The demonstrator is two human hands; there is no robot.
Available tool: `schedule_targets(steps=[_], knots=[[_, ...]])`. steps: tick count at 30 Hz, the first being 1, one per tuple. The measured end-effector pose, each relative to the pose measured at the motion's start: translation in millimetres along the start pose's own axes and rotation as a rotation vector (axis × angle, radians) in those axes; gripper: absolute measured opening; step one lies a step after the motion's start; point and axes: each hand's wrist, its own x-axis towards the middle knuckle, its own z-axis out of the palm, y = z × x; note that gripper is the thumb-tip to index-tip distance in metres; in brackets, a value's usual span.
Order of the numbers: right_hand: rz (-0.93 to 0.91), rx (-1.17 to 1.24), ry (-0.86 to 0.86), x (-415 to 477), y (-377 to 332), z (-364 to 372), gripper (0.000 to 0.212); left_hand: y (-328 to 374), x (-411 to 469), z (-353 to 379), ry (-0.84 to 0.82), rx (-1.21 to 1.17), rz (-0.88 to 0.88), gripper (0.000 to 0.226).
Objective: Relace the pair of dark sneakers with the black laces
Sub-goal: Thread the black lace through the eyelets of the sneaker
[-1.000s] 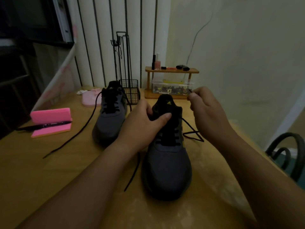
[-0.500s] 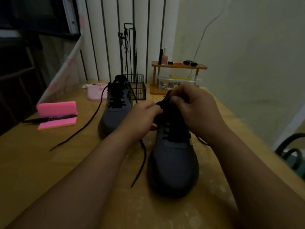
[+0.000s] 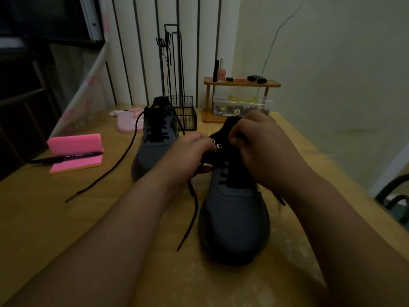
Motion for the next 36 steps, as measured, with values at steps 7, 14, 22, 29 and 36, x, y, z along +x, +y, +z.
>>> schedule_targets(steps=[7,14,22,29,36], knots=[[-0.017,-0.036,-0.035,1.0,-1.4,0.3,0.014,-1.6,-0.6,-0.5,-0.016,0.002,0.016,0.019],[-0.016,-0.052,-0.059,1.0,-1.6,1.2,0.013,2.0,-4.4,-0.3,-0.004,0.04,0.04,0.021],[-0.031,-0.092,-0.054,-0.5,-3.4,1.1,0.016,4.4,-5.5,1.1,0.021,0.187,0.132,0.02],[-0.033,-0.119,0.022,-5.8,-2.9,2.9,0.028,1.5,-3.5,-0.1,-0.025,0.187,0.141,0.019],[-0.036,-0.039,0.001,-6.2,-4.2,0.5,0.031,-4.3,-1.9,3.5,0.066,-0.142,0.084,0.009]])
